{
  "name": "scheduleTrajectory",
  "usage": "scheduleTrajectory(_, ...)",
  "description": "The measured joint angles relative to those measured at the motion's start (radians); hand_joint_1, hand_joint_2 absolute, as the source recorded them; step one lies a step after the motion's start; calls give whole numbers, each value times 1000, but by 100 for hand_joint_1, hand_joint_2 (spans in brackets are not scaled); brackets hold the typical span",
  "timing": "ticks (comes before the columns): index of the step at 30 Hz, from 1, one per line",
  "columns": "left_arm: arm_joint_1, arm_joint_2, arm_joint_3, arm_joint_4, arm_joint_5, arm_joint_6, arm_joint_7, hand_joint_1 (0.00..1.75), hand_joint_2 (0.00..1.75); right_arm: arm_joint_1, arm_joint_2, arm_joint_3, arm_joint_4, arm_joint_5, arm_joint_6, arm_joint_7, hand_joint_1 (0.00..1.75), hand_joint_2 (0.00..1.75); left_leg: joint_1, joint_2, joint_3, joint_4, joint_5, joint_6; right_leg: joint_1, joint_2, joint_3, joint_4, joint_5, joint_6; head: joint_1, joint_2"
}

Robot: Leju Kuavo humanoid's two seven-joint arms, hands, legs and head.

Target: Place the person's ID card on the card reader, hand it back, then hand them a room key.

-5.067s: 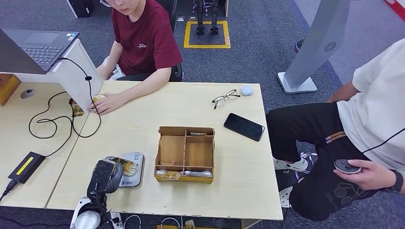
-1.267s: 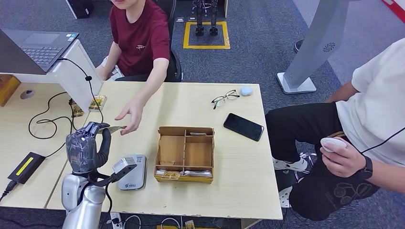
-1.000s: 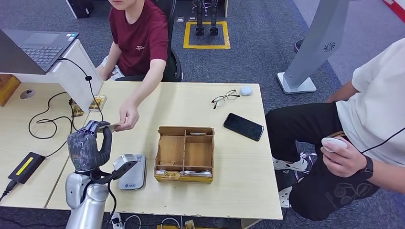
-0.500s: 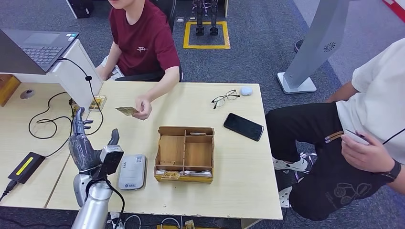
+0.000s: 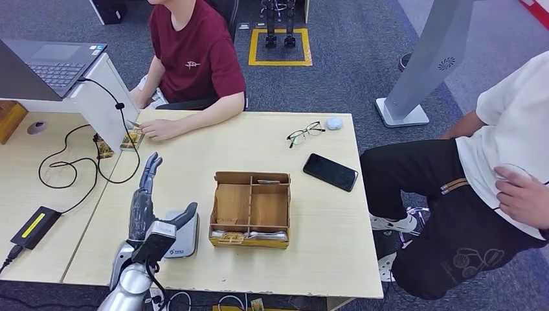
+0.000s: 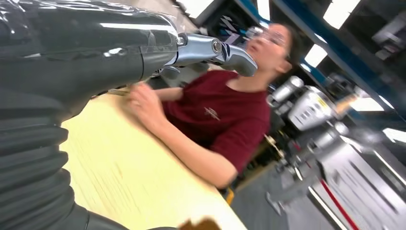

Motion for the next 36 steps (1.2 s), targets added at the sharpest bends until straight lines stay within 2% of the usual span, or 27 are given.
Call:
scheduleTrajectory(6,80,93,-136,-79,-241,35,4,0,175,-2,0,-8,1,-2,13,1,0,175,0,0,0,0,0,0,0,0,0,0,0,0,0,0)
scheduleTrajectory(13,130,172,-234,-124,-299,82,-21,0,175,-7,0,-11,2,-2,22,5,0,175,0,0,0,0,0,0,0,0,0,0,0,0,0,0)
scheduleTrajectory(22,145,206,-294,-149,-366,113,-19,0,175,-13,0,-11,3,-1,27,9,0,175,0,0,0,0,0,0,0,0,0,0,0,0,0,0)
scheduleTrajectory(29,138,225,-346,-148,-487,149,77,0,175,-18,0,-11,3,3,33,18,0,175,0,0,0,0,0,0,0,0,0,0,0,0,0,0)
scheduleTrajectory(36,127,236,-382,-131,-530,166,88,0,175,-25,0,-11,4,5,38,18,0,175,0,0,0,0,0,0,0,0,-1,0,0,0,0,0)
